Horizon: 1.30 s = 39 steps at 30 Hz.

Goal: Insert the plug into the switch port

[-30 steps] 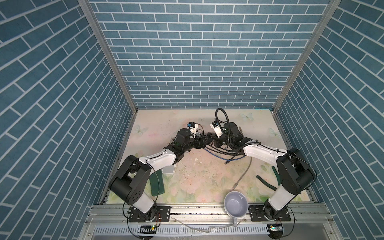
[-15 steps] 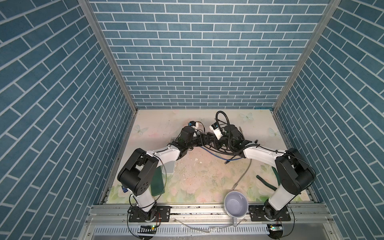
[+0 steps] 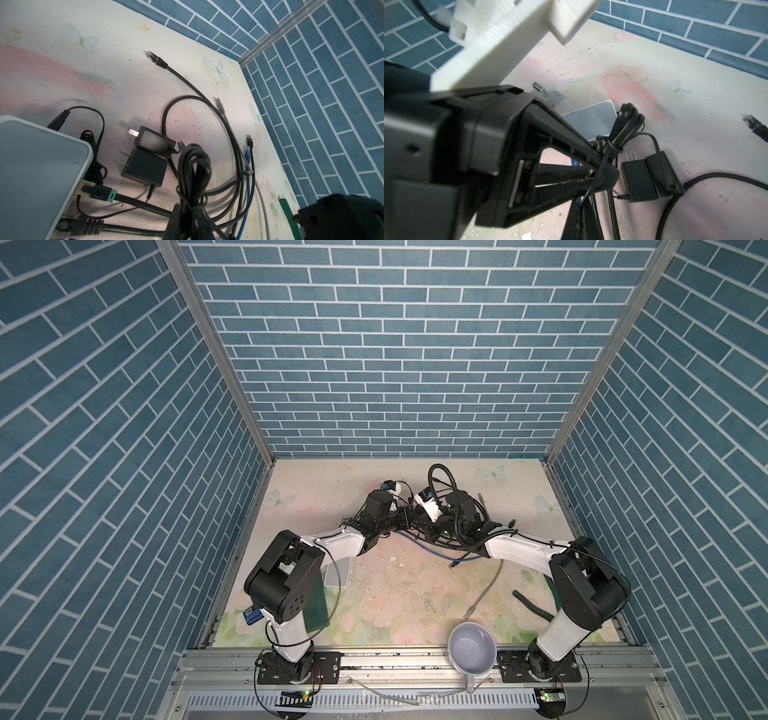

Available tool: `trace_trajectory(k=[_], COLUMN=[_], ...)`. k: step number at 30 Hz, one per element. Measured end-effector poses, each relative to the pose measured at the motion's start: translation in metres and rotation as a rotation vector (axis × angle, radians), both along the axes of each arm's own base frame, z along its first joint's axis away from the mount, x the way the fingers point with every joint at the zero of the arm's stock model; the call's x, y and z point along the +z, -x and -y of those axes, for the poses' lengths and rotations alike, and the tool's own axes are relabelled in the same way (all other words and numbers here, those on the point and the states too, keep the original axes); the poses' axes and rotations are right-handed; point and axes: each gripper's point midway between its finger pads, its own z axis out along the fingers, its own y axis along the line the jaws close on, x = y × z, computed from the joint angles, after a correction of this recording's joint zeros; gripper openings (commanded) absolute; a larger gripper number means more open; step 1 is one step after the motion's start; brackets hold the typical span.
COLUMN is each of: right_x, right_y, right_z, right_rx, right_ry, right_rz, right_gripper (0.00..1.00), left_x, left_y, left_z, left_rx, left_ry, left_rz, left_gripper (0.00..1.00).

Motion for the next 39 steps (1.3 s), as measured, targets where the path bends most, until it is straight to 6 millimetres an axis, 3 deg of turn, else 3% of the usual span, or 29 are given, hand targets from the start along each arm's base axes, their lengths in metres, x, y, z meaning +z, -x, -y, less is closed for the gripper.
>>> trace_trajectory(k=[2, 8, 12, 15, 20, 24, 32, 39], right_x=[-0.001, -0.005, -0.011, -0.017, -0.026, -0.023, -0.020, -0.013], right_y=[-0.001, -0.007, -0.013, -0.014, -0.016, -0.020, -0.023, -0.026], right_z=[0.000, 0.006, 0.011, 0.011, 0.012, 0.012, 0.012, 0.010], right_rx=[-0.006, -0.057, -0.096, -0.111, -0.123, -0.134, -0.146, -0.143], right_ry=[0.000, 0.023, 0.047, 0.061, 0.079, 0.079, 0.079, 0.063], right_rz=[-0.004, 0.001, 0.000, -0.006, -0.015, -0.005, 0.006, 0.020], right_gripper=[0.00, 0.00, 0.00, 0.00, 0.00, 0.00, 0.00, 0.00], left_x=[0.000, -0.002, -0.007, 0.000, 0.011, 0.005, -0.014, -0.019], left_y=[0.000, 0.002, 0.017, 0.032, 0.044, 0.050, 0.060, 0.060], left_z=[0.000, -0.004, -0.011, -0.005, 0.005, 0.008, 0.002, 0.006], left_rx=[-0.001, -0.002, -0.037, -0.098, -0.169, -0.192, -0.183, -0.193], left_ry=[0.000, 0.000, -0.010, 0.003, 0.038, 0.039, 0.033, 0.056], left_rz=[-0.001, 0.003, -0.005, 0.000, 0.008, -0.021, -0.076, -0.093], left_gripper=[0.10, 0.38, 0.51, 0.56, 0.53, 0.46, 0.44, 0.40])
